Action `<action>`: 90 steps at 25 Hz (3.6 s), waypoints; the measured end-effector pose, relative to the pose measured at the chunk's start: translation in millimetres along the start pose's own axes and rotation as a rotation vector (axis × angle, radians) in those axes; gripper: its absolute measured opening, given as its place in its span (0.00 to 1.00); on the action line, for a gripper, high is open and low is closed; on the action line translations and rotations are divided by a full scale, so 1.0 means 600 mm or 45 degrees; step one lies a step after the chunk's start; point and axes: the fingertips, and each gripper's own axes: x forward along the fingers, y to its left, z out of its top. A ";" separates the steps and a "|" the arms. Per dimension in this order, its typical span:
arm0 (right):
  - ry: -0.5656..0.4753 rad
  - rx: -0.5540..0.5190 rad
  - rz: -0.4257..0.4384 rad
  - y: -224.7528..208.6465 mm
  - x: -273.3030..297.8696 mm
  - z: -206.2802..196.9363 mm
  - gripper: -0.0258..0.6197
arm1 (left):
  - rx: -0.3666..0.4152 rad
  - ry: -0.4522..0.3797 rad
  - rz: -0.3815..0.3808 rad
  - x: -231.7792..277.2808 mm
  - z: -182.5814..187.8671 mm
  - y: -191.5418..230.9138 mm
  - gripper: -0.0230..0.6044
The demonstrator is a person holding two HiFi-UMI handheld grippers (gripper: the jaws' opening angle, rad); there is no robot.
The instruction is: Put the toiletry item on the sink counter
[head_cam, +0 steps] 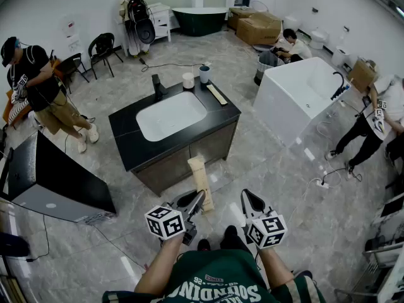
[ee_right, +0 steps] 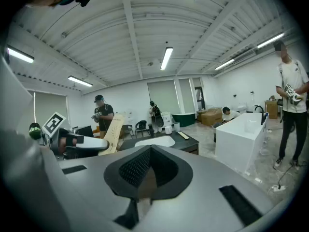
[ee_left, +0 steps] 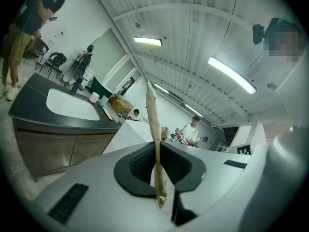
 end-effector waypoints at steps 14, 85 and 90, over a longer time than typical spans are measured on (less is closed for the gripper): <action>0.014 0.044 -0.013 -0.014 -0.002 -0.014 0.11 | -0.017 0.019 -0.006 0.006 -0.018 -0.006 0.09; 0.105 -0.001 0.296 -0.331 0.152 0.098 0.11 | -0.042 -0.119 0.270 0.330 0.074 -0.002 0.09; 0.109 -0.012 0.299 -0.343 0.202 0.102 0.11 | -0.061 -0.132 0.271 0.354 0.091 0.042 0.09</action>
